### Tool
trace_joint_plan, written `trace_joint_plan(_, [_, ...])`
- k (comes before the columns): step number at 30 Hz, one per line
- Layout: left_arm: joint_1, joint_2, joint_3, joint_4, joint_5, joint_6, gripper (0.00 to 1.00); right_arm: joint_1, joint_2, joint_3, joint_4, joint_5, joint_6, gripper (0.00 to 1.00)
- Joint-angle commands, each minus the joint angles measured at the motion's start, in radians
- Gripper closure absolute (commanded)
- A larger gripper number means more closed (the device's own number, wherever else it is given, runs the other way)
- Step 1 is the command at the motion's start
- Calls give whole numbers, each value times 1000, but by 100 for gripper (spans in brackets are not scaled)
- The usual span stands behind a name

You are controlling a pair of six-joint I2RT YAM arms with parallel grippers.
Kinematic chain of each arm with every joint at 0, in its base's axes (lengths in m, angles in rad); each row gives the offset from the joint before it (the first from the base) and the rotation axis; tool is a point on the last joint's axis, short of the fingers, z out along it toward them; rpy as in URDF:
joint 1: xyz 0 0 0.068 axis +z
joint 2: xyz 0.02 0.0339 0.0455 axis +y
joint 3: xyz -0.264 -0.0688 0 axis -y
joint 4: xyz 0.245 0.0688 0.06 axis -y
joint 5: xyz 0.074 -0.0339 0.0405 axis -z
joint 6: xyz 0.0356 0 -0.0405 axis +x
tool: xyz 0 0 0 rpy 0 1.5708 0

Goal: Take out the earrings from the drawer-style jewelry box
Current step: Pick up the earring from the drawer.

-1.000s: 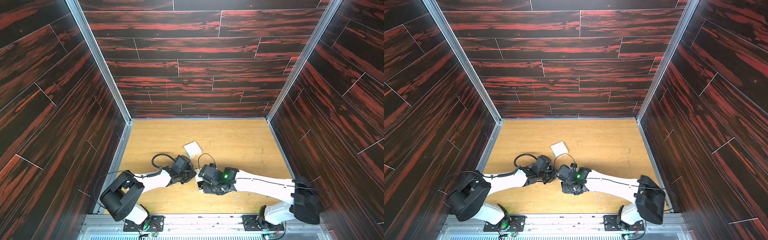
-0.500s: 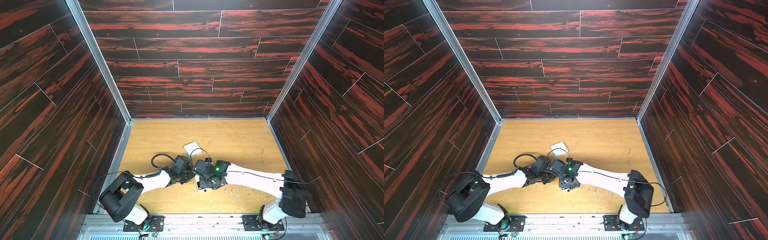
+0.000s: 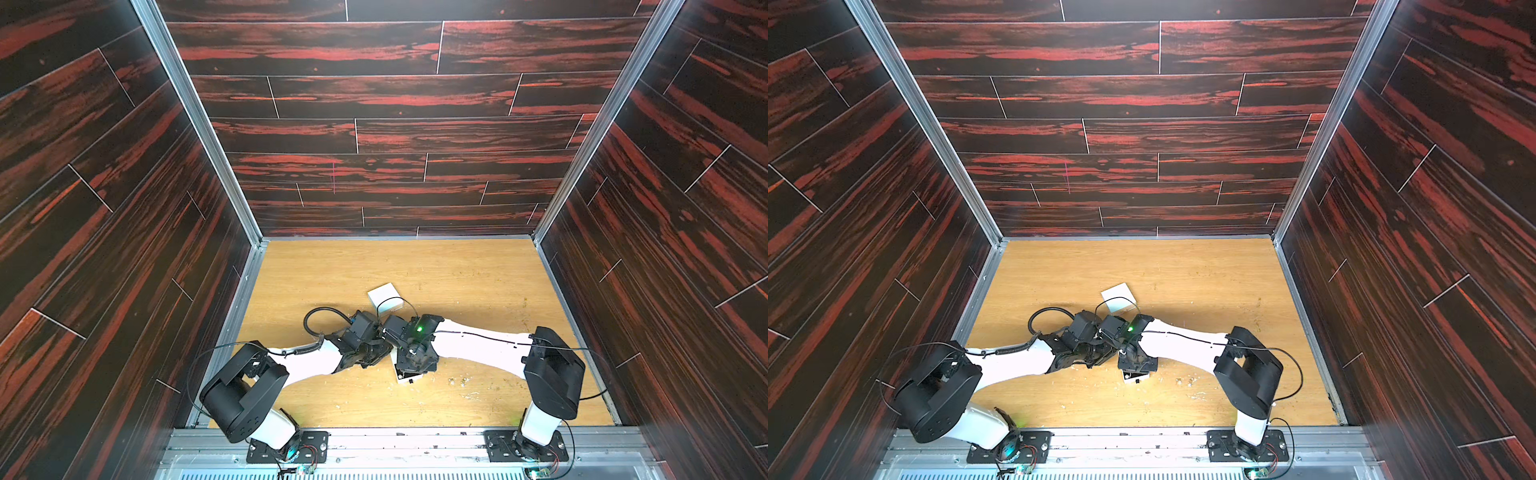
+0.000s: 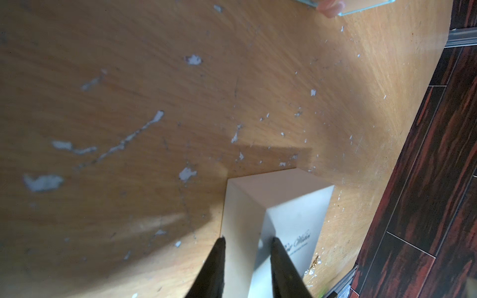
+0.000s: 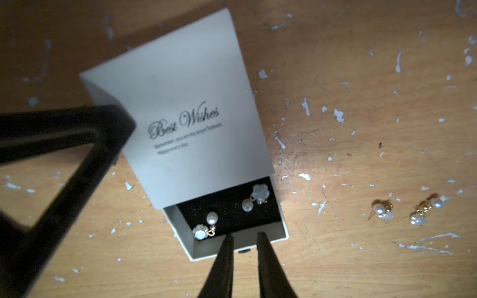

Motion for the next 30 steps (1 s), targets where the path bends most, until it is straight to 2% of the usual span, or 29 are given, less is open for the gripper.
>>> trace_joint_plan(1, [5,28,-7,-93,-31,18,68,-11,15,4,-14,-22,43,78])
trace_joint_plan(6, [5,30,-5,-93,-28,20,68,-11,33,30,-43,-37,98,73])
trace_joint_plan(14, [5,32,-3,-90,-23,21,68,-17,29,30,-88,-26,270,75])
trace_joint_plan(30, [5,32,-3,-88,-18,24,68,-45,61,-10,18,-91,308,78])
